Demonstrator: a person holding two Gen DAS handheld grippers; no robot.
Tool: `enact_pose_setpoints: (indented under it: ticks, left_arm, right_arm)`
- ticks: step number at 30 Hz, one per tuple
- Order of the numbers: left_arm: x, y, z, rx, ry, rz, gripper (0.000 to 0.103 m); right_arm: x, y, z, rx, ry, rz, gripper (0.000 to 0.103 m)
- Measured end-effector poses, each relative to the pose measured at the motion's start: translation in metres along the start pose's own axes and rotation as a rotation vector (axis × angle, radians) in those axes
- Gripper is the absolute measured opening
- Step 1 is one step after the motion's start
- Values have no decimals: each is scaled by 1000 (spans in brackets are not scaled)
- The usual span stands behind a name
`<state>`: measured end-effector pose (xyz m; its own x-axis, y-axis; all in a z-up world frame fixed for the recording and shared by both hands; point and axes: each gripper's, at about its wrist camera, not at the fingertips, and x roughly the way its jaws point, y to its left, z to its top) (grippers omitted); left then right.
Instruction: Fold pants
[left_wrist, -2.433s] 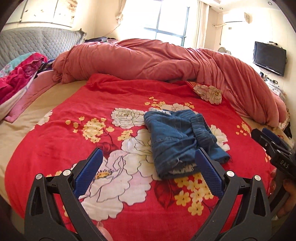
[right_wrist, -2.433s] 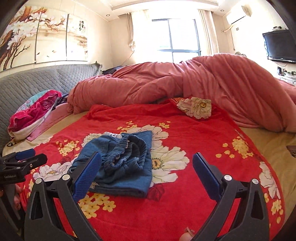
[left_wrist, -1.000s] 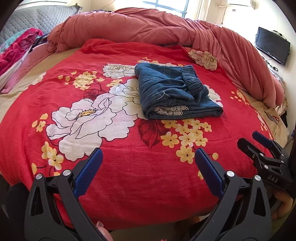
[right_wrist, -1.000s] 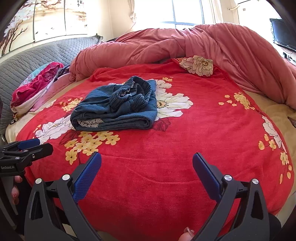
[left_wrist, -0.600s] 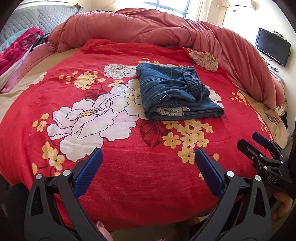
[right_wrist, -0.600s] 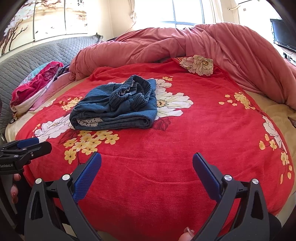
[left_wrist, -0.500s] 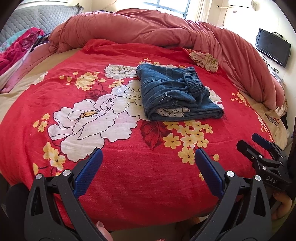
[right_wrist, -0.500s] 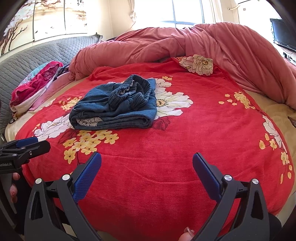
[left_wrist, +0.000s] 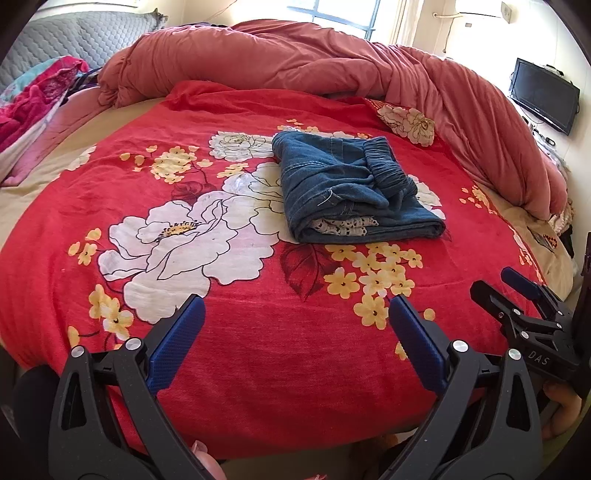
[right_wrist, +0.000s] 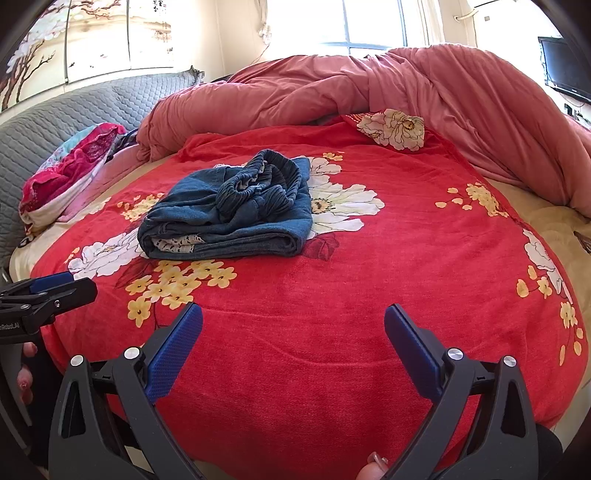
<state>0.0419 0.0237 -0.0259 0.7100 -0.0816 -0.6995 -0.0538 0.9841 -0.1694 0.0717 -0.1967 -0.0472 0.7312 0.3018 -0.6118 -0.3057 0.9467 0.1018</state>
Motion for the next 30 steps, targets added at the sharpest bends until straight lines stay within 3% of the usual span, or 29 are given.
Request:
enact_pose_setpoints:
  ticks: [30]
  left_arm:
    - [0, 3, 0, -11, 4, -1, 94]
  right_arm:
    - [0, -4, 0, 7, 3, -5, 98]
